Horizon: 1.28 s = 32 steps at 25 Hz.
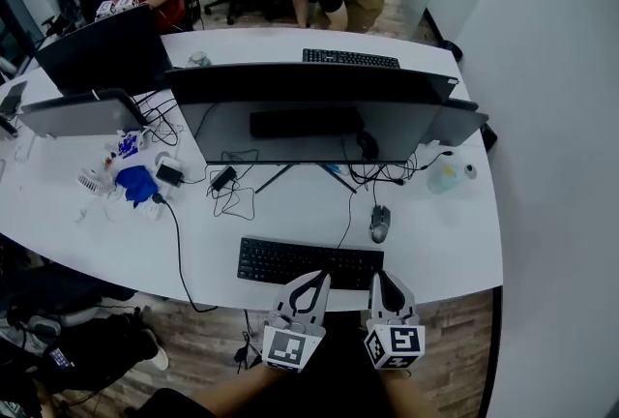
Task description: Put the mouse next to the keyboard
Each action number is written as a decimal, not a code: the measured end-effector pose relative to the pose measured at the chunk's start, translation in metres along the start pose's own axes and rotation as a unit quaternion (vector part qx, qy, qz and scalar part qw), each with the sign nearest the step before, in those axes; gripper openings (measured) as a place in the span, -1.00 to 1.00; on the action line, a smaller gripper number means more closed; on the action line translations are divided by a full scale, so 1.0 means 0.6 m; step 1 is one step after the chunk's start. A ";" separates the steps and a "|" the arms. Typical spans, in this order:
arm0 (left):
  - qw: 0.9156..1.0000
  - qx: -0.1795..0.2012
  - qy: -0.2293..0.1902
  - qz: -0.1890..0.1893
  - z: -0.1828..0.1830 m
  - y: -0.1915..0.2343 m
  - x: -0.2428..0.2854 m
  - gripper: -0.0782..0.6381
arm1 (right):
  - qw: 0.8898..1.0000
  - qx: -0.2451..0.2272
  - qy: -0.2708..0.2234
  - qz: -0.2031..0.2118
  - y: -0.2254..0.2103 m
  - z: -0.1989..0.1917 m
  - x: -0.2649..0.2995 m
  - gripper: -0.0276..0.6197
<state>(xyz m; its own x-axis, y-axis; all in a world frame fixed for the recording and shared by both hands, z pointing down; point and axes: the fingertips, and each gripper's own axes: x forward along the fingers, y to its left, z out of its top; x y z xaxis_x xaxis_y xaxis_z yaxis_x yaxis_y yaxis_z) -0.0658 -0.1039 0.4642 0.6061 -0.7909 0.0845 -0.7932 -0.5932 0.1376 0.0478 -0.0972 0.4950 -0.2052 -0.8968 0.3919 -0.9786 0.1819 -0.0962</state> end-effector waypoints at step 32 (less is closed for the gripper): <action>0.995 -0.026 0.091 0.040 -0.096 0.045 0.216 -0.74 | 0.962 0.077 0.255 -0.061 -0.262 -0.285 0.353 0.01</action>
<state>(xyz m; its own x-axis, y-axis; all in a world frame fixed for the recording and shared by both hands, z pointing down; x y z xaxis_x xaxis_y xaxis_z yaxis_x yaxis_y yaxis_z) -0.0053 -0.2137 0.5359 0.5463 -0.7913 0.2746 -0.8376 -0.5180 0.1736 0.1557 -0.2466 0.7494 -0.1087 -0.5855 0.8033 -0.9900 -0.0095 -0.1409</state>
